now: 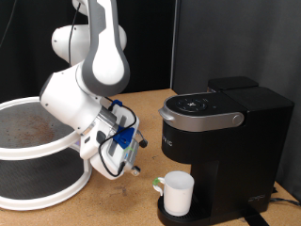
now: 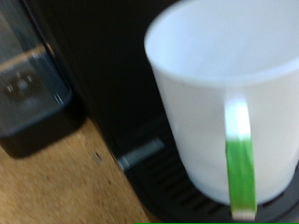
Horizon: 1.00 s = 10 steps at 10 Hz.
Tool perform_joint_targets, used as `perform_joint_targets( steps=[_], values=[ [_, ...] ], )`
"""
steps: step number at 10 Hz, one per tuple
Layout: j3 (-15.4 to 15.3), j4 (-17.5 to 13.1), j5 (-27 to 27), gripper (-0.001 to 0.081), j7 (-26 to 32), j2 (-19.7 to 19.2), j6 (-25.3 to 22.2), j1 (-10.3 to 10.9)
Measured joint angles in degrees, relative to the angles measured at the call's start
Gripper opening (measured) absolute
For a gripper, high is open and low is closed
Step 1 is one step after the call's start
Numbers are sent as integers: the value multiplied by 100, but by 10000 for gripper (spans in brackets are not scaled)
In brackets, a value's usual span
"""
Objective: Make a cup of coffee with the keurig machine
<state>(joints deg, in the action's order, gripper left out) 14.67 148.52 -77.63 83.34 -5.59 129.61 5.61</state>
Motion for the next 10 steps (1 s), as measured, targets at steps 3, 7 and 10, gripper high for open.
perform_joint_targets(
  steps=[3, 7, 10],
  values=[
    [120, 68, 218, 799, -196, 578, -461, -118],
    [180, 173, 524, 799, -184, 821, -773, -201],
    [341, 197, 802, 799, -277, 1323, -1497, -368]
  ],
)
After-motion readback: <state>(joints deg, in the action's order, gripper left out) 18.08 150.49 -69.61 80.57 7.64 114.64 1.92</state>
